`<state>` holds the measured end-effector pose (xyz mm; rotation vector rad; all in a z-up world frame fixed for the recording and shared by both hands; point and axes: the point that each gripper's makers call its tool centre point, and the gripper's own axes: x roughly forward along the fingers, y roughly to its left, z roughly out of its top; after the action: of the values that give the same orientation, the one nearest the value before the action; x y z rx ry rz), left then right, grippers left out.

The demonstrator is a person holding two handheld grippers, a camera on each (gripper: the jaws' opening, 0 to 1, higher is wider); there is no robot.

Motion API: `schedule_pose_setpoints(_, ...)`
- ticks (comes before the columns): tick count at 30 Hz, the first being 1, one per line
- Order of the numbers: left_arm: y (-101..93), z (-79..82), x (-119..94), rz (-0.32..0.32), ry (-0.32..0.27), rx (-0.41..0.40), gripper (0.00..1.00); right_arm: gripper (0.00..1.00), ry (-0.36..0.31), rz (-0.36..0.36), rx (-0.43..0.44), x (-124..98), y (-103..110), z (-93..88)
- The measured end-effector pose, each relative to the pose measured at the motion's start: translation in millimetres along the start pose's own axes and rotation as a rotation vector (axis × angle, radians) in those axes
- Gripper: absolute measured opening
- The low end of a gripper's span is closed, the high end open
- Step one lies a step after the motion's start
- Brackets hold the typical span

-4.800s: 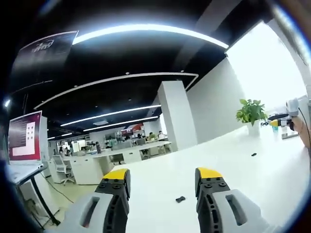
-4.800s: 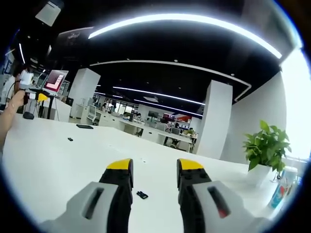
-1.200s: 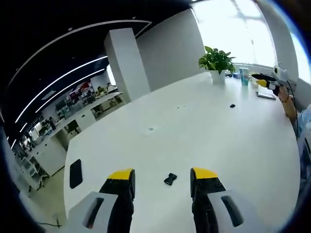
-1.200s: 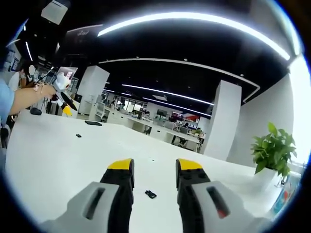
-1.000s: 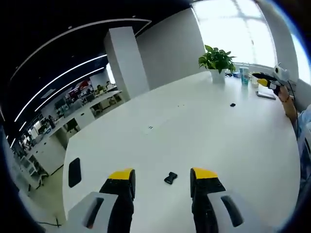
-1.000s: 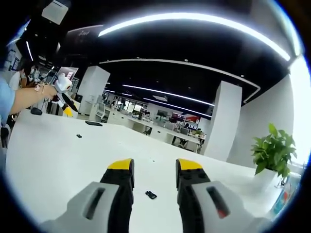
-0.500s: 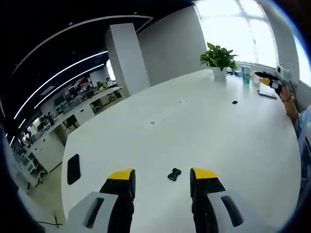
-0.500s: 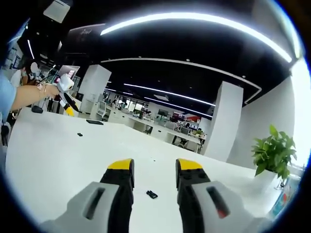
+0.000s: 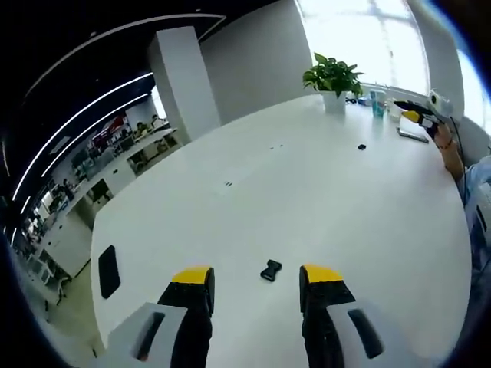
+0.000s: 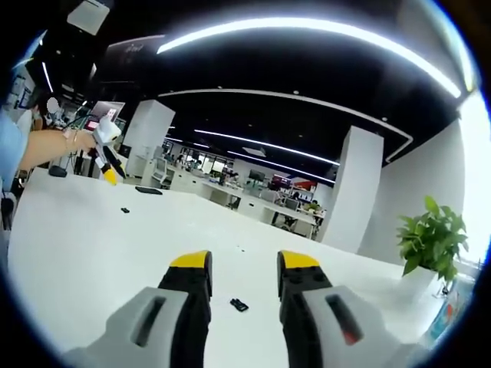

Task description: Snap the two parts of the plastic buckle together until the buckle closes and remains connected.

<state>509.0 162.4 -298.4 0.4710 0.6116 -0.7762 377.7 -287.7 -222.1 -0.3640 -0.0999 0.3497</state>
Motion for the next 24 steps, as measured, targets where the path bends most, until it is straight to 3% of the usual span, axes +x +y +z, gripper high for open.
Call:
schedule_pose_setpoints(9, 0.4, 5.1, 12, -0.039, 0.06, 0.047, 0.42, 0.34, 0.004, -0.012, 0.011, 1, -3, -1.5)
schedule_pose_setpoints(24, 11.3, -9.9, 31, -0.111, 0.211, 0.094, 0.37, 0.34, 0.021, -0.008, 0.011, 4, 0, -5.5)
